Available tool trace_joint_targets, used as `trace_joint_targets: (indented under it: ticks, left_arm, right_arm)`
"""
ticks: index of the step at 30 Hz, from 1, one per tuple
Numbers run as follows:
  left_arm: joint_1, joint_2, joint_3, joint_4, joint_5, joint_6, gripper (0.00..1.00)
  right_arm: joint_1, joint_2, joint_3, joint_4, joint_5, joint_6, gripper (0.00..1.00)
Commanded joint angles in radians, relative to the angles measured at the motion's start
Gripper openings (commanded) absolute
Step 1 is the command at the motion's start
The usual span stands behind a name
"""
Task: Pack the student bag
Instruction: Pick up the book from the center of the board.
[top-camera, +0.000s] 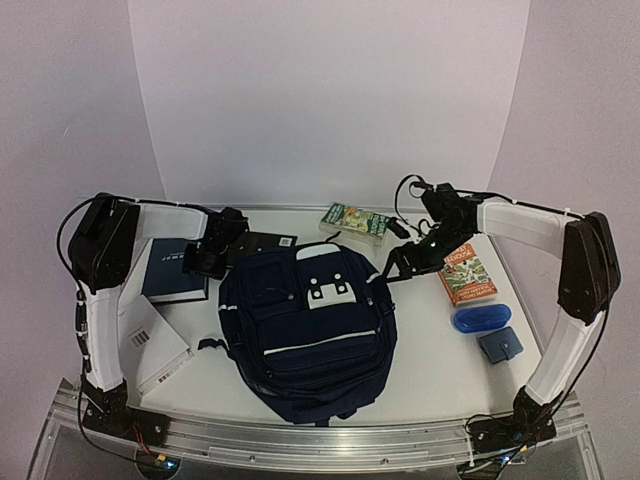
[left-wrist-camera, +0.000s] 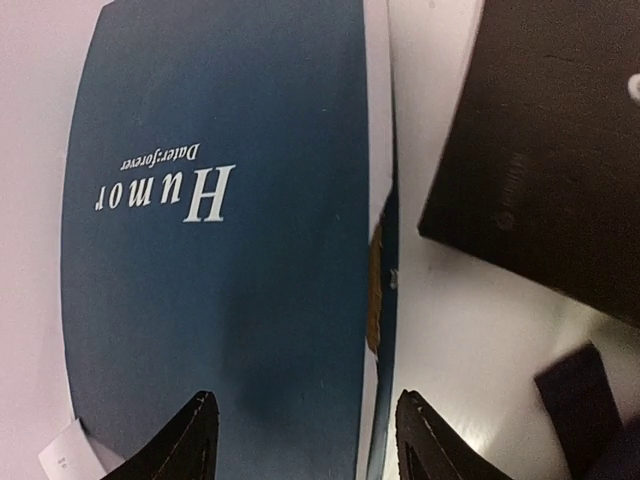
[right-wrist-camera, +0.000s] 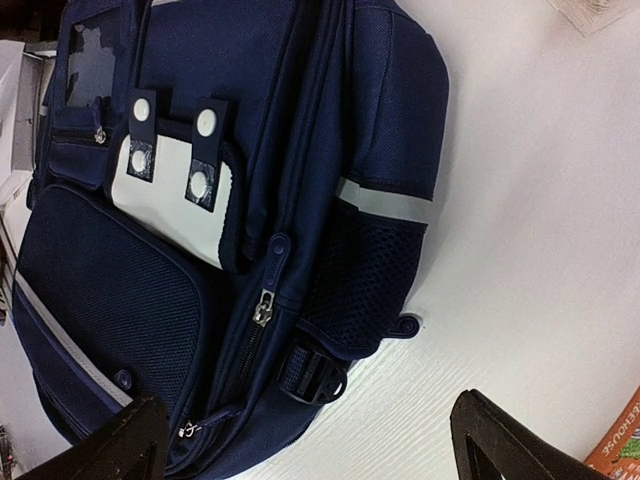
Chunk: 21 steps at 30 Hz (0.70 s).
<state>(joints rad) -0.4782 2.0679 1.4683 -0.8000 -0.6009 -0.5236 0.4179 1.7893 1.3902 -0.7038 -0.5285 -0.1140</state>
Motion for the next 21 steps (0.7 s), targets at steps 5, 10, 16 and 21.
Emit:
trace_joint_targets:
  ticks: [5,10,16,21]
  left_arm:
    - [0.017,0.076,0.091,0.006,-0.074,0.034,0.52]
    - [0.017,0.083,0.116,-0.023,-0.103,0.044,0.28]
    - [0.017,0.060,0.135,-0.061,-0.120,0.054,0.02]
    - [0.006,0.018,0.141,-0.089,-0.145,0.058,0.00]
  right_arm:
    - [0.003,-0.049,-0.013,0.013,-0.012,0.009,0.98]
    - [0.003,-0.045,-0.013,0.018,-0.020,0.017,0.98]
    - [0.003,-0.042,-0.006,0.020,-0.026,0.021,0.98]
    - [0.004,-0.044,0.001,0.020,-0.035,0.026,0.98]
